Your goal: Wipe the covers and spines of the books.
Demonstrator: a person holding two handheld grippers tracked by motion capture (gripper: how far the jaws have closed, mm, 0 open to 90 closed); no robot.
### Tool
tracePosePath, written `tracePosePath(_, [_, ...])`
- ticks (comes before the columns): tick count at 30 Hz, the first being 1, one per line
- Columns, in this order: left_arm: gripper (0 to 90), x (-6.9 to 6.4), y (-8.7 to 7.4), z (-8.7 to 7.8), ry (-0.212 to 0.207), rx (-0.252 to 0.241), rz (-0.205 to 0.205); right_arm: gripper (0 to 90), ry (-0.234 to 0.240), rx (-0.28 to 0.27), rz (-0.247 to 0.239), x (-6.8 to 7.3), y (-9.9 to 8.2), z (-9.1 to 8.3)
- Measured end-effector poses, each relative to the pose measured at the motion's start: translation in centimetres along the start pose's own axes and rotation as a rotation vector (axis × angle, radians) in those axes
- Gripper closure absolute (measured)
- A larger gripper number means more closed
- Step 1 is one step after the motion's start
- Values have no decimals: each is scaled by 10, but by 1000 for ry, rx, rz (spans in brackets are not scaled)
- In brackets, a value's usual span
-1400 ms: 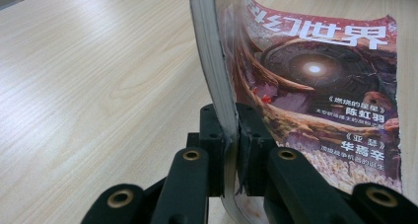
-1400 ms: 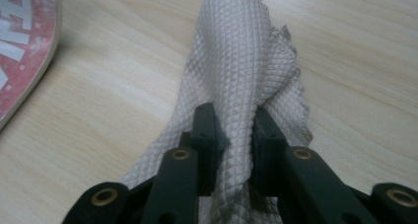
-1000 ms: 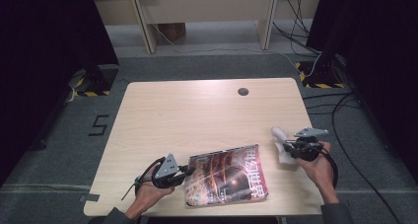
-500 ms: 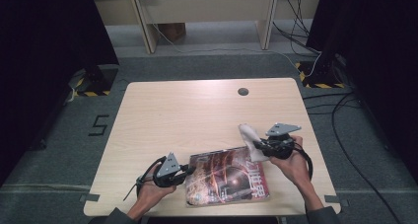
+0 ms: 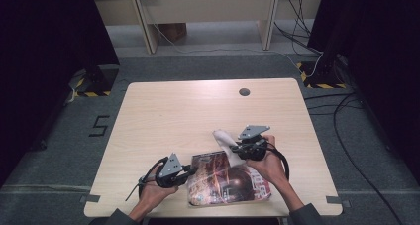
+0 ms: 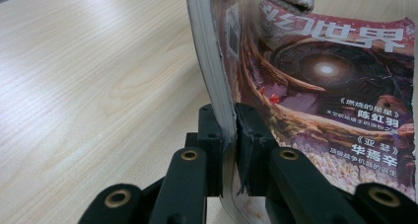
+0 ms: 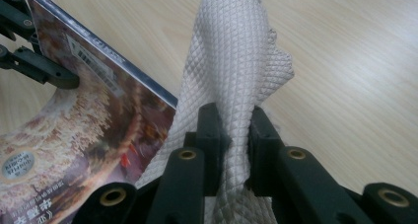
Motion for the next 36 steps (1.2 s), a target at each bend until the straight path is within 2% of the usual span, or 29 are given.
tracePosePath(6, [817,0,-2,1,2,8,7,797,7,21,-32,10,6,13])
tracePosePath(17, [812,0,-2,2,10,11,10,795,40,-9,-57,30,25,19])
tracePosePath(29, [803,1,-2,2,22,15,20,791,104,-49,-133,67,60,29])
tracePosePath(33, [801,0,-2,2,21,13,22,790,114,-57,-144,72,65,30])
tracePosePath(36, [802,0,-2,2,20,14,23,793,110,-37,-156,72,64,29])
Point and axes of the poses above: each handheld gripper's, and its own axes: z roughly forward along the jaws, y roughly out of its top, x roughly to its left, the point moved 10 cm from there along z, roughly forward along the jaws, and after that the axes turned 6 degrees about -z, right-handed, at the moved point
